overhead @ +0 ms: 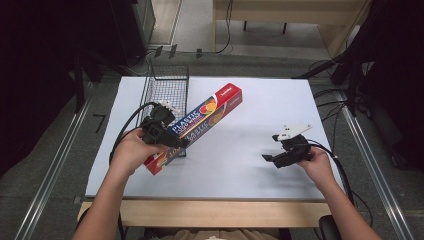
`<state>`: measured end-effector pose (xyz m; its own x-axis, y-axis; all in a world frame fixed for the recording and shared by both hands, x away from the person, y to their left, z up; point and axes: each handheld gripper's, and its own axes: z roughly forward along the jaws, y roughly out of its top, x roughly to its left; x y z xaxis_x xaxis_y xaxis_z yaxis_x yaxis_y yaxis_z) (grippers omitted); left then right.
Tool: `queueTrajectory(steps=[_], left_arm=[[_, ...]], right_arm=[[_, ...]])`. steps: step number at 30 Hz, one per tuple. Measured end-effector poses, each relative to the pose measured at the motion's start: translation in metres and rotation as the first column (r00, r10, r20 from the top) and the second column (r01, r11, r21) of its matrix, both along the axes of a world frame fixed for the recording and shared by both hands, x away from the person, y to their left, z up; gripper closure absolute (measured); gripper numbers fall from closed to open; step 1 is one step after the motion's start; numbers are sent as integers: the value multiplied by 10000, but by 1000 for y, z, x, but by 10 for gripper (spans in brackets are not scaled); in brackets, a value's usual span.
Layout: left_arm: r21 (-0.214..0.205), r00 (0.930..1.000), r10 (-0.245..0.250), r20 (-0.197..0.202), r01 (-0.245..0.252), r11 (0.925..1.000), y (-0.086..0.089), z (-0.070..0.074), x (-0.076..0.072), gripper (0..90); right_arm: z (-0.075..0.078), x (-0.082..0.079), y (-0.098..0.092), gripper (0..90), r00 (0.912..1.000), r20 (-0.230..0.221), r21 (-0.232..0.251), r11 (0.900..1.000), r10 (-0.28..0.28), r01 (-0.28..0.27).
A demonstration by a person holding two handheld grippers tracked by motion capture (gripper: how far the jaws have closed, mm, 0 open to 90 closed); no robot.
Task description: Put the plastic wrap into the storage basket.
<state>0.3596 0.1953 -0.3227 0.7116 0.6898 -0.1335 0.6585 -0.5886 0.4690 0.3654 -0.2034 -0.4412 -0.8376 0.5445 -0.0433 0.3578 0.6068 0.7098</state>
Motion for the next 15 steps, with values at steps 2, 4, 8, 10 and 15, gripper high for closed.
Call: queueTrajectory(steps=[2, 4, 8, 10, 15], left_arm=[[-21, 9998, 187, 26, -187, 9998, 3, 2, 3, 398], [-120, 9993, 385, 29, -384, 9992, 5, 4, 7, 399], [-72, 9960, 891, -49, -891, 9960, 10, 7, 18, 400], [48, 9949, 1010, 3, -1010, 9949, 11, 8, 20, 400], [255, 9880, 1537, 147, -1540, 9877, 14, 10, 30, 399]], right_arm=[[0, 0, 1, 214, 9998, 201, 2, 10000, -3, 3], [-1, -1, 3, 225, 9992, 384, -153, 9999, -73, 79], [-2, -1, 4, 228, 9986, 521, -282, 9996, -62, 77], [-1, -2, 4, 227, 9988, 463, -234, 9996, -136, 147], [-3, -1, 4, 227, 9981, 609, -472, 9988, -122, 151]])
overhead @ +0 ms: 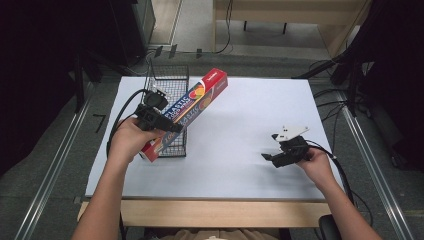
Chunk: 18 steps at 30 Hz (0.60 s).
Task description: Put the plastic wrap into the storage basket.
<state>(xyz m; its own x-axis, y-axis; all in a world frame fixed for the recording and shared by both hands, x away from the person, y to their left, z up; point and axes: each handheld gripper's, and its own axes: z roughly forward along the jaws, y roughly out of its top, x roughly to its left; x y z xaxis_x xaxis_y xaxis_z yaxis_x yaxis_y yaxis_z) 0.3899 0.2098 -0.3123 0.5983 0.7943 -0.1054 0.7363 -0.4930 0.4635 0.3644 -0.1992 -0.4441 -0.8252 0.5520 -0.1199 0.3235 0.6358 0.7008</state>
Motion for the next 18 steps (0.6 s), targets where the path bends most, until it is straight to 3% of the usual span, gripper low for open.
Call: queueTrajectory(steps=[3, 8, 15, 18], left_arm=[[47, 9994, 332, 99, -332, 9994, 3, 0, 9, 399], [-246, 9930, 1070, 509, -1059, 9941, 4, 0, 23, 400], [506, 9722, 2190, 831, -2236, 9734, 3, 2, 41, 399], [487, 9658, 2493, 713, -2530, 9662, 4, -1, 47, 399]], right_arm=[[-1, 0, 1, 228, 10000, -18, -79, 10000, -34, 33], [-1, 3, -2, 227, 9995, -44, -97, 9995, -303, 303], [-3, 4, -4, 228, 9986, 138, -437, 9977, -508, 513], [-1, 4, -7, 227, 9967, 279, -411, 9962, -756, 767]])
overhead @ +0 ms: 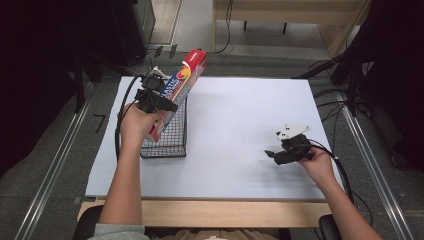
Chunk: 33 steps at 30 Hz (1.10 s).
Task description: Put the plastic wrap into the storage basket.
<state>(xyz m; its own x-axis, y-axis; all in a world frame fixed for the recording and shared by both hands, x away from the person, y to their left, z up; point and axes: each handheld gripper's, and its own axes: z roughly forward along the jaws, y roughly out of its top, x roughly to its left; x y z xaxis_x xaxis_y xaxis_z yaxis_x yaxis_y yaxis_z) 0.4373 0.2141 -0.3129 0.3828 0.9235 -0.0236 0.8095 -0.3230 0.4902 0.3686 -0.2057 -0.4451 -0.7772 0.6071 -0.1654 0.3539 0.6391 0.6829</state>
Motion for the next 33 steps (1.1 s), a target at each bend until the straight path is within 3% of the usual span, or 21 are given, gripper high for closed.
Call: queueTrajectory(steps=[5, 9, 11, 15, 18, 22, 25, 33], left_arm=[[-190, 9994, 179, -294, -185, 9996, 6, -2, 8, 398], [272, 9971, 687, -317, -678, 9973, 8, -4, 13, 398], [247, 9951, 931, -326, -923, 9954, 11, -5, 16, 398], [384, 9897, 1391, -336, -1377, 9897, 15, -9, 22, 397], [117, 9844, 1672, -544, -1668, 9859, 20, -11, 26, 397], [99, 9784, 2004, -503, -2001, 9797, 22, -16, 28, 396], [425, 9738, 2231, -445, -2212, 9743, 20, -19, 28, 394], [306, 9692, 2368, -682, -2352, 9715, 19, -34, 29, 389]], right_arm=[[0, 0, -2, 227, 10000, -9, 15, 10000, -29, 29], [0, 0, -1, 227, 10000, 1, 23, 10000, -51, 51], [0, 0, -1, 227, 10000, 10, 55, 10000, -79, 79], [0, 1, -1, 228, 9999, -94, 36, 10000, -59, 59], [-2, 1, 0, 227, 9999, -159, -90, 10000, 33, -35], [-2, 0, 0, 227, 9999, -144, -57, 10000, 40, -40], [-2, 0, 0, 227, 9999, -124, -99, 9999, 106, -108], [-3, -1, 1, 227, 9998, -182, -213, 9997, 103, -107]])
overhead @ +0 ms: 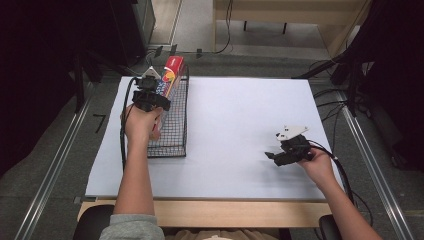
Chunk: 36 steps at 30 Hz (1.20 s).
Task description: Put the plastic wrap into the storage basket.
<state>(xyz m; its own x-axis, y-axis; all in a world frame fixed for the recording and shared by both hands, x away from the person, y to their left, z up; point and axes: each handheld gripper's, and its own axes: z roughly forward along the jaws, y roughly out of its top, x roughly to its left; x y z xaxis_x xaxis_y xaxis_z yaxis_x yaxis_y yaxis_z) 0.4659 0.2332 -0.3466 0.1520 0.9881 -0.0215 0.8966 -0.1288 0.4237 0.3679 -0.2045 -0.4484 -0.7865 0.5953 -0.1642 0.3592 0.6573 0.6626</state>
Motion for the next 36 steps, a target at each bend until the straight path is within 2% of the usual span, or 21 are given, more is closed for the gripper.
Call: queueTrajectory(steps=[5, 10, 13, 19, 29, 36], left_arm=[[272, 9997, -14, -229, 20, 9996, -4, -9, 2, 386], [169, 9993, -124, -361, 130, 9998, -8, -17, 6, 383], [435, 9986, -125, -516, 147, 9989, -12, -22, 7, 383], [345, 9988, -85, -475, 102, 9994, -15, -26, 6, 380], [277, 9932, -427, -1081, 460, 9986, -27, -40, 8, 352], [252, 9919, -465, -1184, 498, 9984, -31, -43, 9, 345]], right_arm=[[0, 0, 1, 227, 10000, -1, -55, 10000, 27, -27], [0, -1, 1, 226, 10000, -22, -104, 9999, 37, -37], [0, -1, 1, 225, 10000, 16, -144, 9999, 84, -84], [0, 0, 0, 226, 9999, 99, -162, 9998, 122, -121], [0, -2, 1, 225, 10000, -12, -205, 9998, 68, -68], [0, -2, 1, 225, 9999, 11, -240, 9997, 108, -108]])
